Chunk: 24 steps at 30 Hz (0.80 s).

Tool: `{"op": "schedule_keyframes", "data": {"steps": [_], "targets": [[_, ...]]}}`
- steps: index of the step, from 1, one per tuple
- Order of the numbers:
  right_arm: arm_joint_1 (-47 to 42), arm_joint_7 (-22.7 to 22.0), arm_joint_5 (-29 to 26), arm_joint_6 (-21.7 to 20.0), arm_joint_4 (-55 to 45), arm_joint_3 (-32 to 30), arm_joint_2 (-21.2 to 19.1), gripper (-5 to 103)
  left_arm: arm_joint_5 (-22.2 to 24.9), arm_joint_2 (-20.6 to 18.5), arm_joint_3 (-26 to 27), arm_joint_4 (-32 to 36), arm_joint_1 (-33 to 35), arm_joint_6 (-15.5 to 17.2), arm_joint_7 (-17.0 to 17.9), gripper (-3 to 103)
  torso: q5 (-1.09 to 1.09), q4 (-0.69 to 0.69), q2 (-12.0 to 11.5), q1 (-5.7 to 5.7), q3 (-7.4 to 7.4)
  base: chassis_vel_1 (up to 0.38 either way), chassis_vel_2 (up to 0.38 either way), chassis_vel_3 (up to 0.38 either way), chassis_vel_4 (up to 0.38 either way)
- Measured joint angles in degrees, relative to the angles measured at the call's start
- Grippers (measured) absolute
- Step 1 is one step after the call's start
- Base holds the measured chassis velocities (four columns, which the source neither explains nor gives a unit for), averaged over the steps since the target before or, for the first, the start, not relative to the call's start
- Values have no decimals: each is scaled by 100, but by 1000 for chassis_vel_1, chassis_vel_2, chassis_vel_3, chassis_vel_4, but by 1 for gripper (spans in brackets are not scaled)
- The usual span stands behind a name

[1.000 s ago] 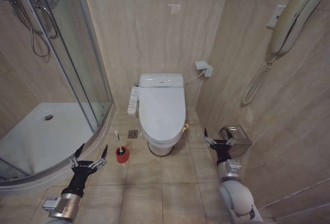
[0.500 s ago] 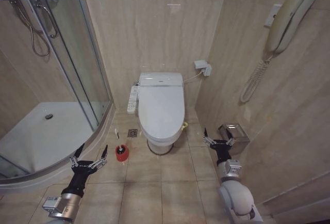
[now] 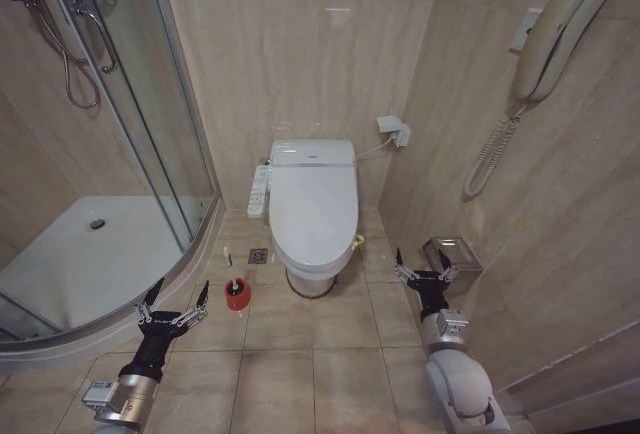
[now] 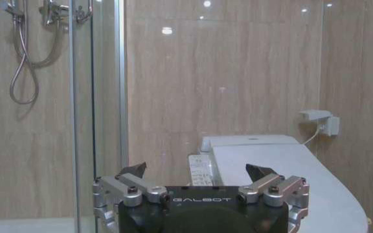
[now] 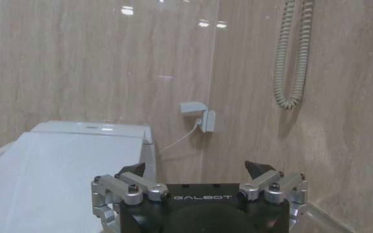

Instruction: Open the toilet lid, clean the toilet bowl with a toilet brush, close the toilet lid, and flush.

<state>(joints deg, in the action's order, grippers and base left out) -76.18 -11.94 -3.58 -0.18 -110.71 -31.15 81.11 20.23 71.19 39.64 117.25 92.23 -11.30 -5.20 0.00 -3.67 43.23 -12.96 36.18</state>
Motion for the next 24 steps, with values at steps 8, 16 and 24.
{"op": "schedule_keyframes", "data": {"steps": [8, 16, 24], "targets": [[0, 0, 0, 0, 0, 0, 0, 100, 0, 0, 0, 0, 0, 0, 0, 100, 0, 0, 0, 0, 0, 0, 0, 0, 0], [0, 0, 0, 0, 0, 0, 0, 100, 0, 0, 0, 0, 0, 0, 0, 100, 0, 0, 0, 1, 0, 0, 0, 0, 0], [0, 0, 0, 0, 0, 0, 1, 100, 0, 0, 0, 0, 0, 0, 0, 100, 0, 0, 0, 1, 0, 0, 0, 0, 0]]}}
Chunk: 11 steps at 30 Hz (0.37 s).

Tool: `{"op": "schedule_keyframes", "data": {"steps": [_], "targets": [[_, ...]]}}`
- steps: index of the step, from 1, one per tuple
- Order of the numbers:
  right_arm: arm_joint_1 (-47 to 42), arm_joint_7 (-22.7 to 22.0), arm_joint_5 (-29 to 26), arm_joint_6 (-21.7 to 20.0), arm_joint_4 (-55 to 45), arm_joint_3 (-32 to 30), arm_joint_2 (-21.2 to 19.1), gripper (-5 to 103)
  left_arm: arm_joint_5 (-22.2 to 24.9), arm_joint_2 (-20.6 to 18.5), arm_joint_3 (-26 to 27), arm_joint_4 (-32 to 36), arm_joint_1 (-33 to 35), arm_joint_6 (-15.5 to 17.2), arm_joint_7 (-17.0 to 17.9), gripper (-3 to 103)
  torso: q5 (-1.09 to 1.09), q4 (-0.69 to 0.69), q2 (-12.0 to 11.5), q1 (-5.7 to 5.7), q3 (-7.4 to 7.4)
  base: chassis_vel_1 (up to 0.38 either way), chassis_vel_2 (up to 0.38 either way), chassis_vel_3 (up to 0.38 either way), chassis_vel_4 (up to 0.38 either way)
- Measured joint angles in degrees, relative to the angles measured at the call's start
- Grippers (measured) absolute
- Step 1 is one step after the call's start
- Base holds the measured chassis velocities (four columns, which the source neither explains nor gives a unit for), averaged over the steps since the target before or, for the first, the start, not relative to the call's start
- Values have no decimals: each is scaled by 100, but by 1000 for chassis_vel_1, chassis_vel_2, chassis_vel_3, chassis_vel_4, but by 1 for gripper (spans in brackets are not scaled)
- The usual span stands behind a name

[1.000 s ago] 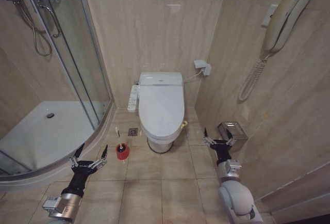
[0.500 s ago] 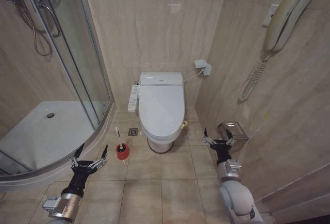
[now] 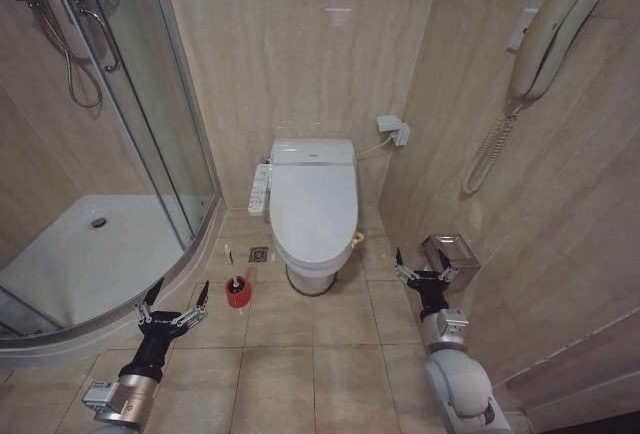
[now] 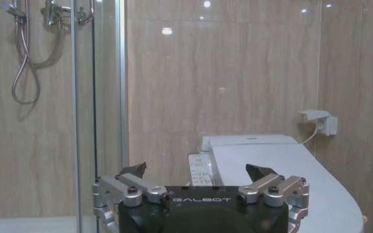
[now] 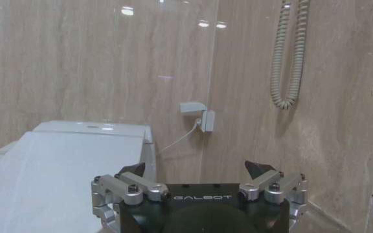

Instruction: Open the toilet lid, clean the toilet bowl with a toilet brush, close the toilet lid, and flush.

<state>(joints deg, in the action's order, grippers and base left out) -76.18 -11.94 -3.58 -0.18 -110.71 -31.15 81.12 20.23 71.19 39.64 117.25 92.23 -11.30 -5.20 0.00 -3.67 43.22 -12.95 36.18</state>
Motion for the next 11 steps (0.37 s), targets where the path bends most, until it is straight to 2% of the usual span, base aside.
{"op": "schedule_keyframes", "data": {"steps": [11], "targets": [[0, 0, 0, 0, 0, 0, -1, 100, 0, 0, 0, 0, 0, 0, 0, 100, 0, 0, 0, 0, 0, 0, 0, 0, 0]]}}
